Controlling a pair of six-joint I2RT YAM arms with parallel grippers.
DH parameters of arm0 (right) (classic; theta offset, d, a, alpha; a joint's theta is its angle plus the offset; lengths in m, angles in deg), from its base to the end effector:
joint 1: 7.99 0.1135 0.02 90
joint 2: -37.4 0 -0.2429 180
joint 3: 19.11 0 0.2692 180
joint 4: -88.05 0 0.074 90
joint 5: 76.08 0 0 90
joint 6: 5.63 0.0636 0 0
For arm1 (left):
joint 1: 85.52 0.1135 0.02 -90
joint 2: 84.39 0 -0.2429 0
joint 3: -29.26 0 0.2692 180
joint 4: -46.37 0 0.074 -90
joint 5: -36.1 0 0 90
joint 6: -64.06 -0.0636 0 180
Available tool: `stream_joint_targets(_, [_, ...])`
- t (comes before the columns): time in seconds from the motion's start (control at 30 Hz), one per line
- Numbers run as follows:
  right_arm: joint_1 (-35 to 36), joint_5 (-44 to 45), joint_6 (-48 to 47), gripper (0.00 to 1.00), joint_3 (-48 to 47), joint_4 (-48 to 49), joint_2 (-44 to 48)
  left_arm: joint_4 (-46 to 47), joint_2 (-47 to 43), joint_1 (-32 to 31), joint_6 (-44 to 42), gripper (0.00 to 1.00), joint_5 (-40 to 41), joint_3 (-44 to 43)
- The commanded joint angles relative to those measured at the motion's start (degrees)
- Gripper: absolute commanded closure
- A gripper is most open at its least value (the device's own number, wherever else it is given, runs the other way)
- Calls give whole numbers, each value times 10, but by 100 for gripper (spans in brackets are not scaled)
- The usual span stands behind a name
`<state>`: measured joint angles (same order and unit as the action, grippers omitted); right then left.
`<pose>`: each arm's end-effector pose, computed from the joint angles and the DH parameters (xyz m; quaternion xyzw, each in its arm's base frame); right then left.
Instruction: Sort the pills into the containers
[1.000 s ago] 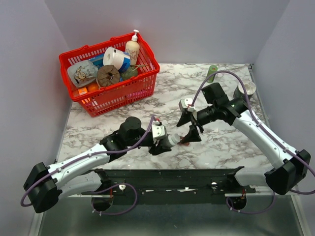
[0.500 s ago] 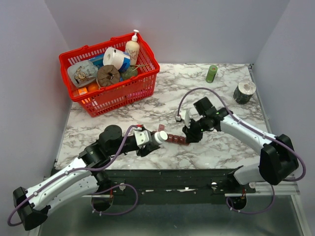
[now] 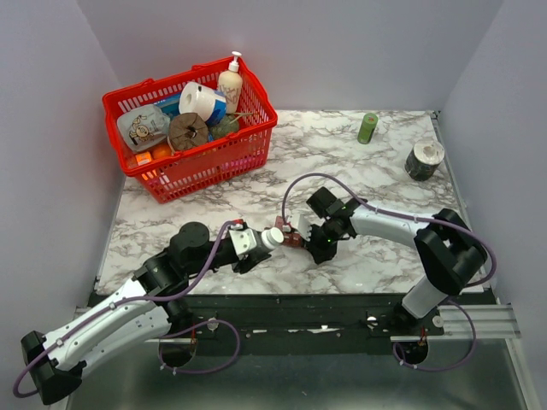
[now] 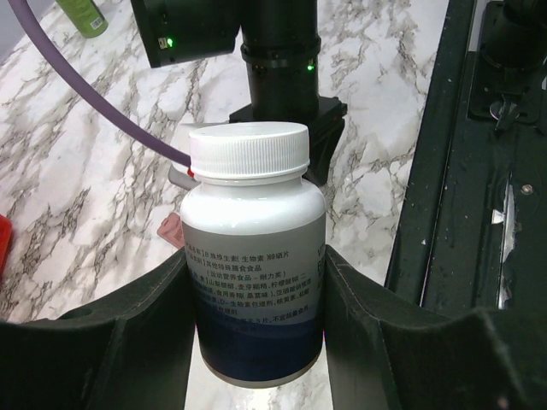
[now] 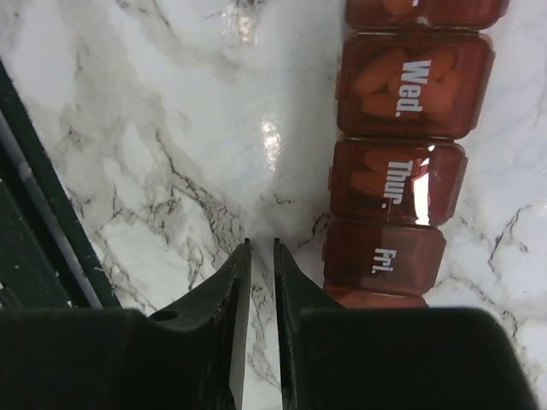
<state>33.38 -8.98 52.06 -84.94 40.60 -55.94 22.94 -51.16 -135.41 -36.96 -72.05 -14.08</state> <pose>0.2143 0.2217 0.1036 -0.6034 0.7621 0.2063 0.1123 0.1219 -0.1754 0.2629 0.4769 0.6181 -0.3205 0.5365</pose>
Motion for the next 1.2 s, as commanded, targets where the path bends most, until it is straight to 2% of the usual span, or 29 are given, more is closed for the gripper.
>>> stream_joint_targets(0.0, [4, 85, 31, 76, -13, 46, -15, -6, -19, 2, 3, 100, 21, 5])
stream_joint_targets(0.17, [-1, 152, 38, 75, -38, 56, -39, -11, -30, 2, 4, 100, 28, 8])
stream_joint_targets(0.6, [-69, 186, 17, 73, -116, 55, -89, -18, -43, 3, 7, 100, 34, 11])
stream_joint_targets(0.7, [-77, 163, 3, 73, -126, 38, -85, -18, -43, 2, 7, 100, 34, 13])
stream_joint_targets(0.93, [-78, -10, -65, 65, -118, -85, 3, 3, -27, 3, 28, 100, 21, 20])
stream_joint_targets(0.97, [-82, -27, -68, 62, -118, -95, 26, 17, -22, 3, 32, 100, 9, 24])
stream_joint_targets(1.07, [-102, -114, -73, 41, -143, -125, 120, 42, 7, 3, 42, 100, -9, 30])
stream_joint_targets(1.1, [-105, -136, -75, 21, -163, -129, 142, 45, 16, 3, 42, 100, -11, 29])
stream_joint_targets(1.17, [-110, -198, -71, 6, -175, -120, 205, 50, 45, 4, 42, 100, -13, 17])
